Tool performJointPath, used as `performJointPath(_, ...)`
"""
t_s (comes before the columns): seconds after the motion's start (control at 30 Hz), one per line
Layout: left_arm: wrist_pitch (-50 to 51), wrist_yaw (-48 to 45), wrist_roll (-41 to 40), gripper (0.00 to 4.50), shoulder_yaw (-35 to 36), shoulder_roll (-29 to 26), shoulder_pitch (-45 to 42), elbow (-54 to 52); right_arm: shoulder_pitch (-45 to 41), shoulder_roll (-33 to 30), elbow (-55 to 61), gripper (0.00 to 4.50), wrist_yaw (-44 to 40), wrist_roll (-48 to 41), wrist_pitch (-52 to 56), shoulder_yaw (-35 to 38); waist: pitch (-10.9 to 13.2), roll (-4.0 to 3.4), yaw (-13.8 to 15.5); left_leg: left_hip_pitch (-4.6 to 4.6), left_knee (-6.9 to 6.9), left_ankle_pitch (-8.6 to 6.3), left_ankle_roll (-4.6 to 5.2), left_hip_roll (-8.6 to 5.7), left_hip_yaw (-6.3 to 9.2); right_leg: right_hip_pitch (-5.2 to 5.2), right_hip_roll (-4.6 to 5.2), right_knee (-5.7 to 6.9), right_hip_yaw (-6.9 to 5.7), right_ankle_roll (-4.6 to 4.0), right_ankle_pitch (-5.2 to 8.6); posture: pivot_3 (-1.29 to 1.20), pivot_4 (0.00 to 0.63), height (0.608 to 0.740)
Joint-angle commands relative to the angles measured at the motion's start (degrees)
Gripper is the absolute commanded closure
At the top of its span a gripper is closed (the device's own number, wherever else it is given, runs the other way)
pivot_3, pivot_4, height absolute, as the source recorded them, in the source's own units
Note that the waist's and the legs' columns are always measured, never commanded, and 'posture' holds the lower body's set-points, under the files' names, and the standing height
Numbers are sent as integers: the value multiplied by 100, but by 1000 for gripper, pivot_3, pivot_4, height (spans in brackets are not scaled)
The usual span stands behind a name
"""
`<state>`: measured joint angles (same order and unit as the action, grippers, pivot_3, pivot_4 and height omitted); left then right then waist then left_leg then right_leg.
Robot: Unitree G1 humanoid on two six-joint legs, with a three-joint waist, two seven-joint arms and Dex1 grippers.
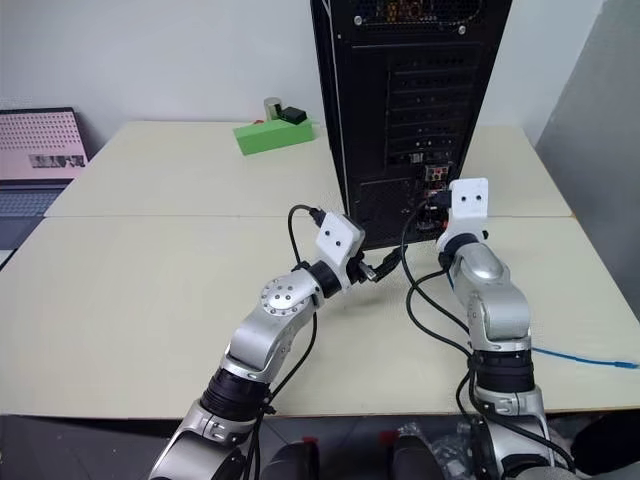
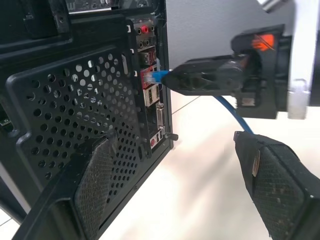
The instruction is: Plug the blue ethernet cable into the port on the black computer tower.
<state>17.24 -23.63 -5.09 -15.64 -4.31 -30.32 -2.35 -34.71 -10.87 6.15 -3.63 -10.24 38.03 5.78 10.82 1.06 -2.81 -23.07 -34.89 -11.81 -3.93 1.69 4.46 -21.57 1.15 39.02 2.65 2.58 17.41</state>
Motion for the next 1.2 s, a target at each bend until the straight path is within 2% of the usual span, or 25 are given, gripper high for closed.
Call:
performJointPath(0.03,-106,-40,27,532,-25,36,-10,-216,-287,5,242,4500,18,-58,-104,117,0,0,-1,-2,0,0,0,0,-1,-2,0,0,1,0,0,0,150,740)
performJointPath(0.5,-130,-78,58,532,-20,61,-14,-192,-521,315,-163,4500,249,55,-307,26,0,0,-45,-6,0,0,0,0,-3,-11,0,4,4,0,0,0,150,740)
performJointPath(0.9,-118,-39,54,532,42,86,25,-225,-533,337,-332,4500,145,49,-399,-30,0,0,-86,-2,-1,0,1,1,-6,-12,-3,5,12,2,-2,0,150,740)
performJointPath(0.97,-70,-58,-27,505,95,105,36,-239,-420,284,-253,3808,80,17,-351,-15,0,0,-86,-2,-1,0,1,2,-6,-12,-4,5,12,2,-2,0,150,740)
performJointPath(1.03,-31,-85,-113,505,162,113,43,-249,-286,188,-157,3486,-34,-10,-304,-8,0,0,-70,-3,0,0,0,2,-6,-12,-4,5,11,2,-2,0,150,740)
performJointPath(1.1,-24,-69,-131,187,216,103,30,-244,-191,103,-71,3033,-145,-37,-223,-11,0,0,-38,-7,0,0,0,1,-5,-12,-3,3,9,2,-2,0,150,740)
performJointPath(1.2,20,-161,-239,0,313,32,-21,-215,27,-109,246,2475,-381,-172,10,47,0,0,-6,-20,-1,0,0,0,-4,-18,0,-2,6,2,-2,0,150,740)
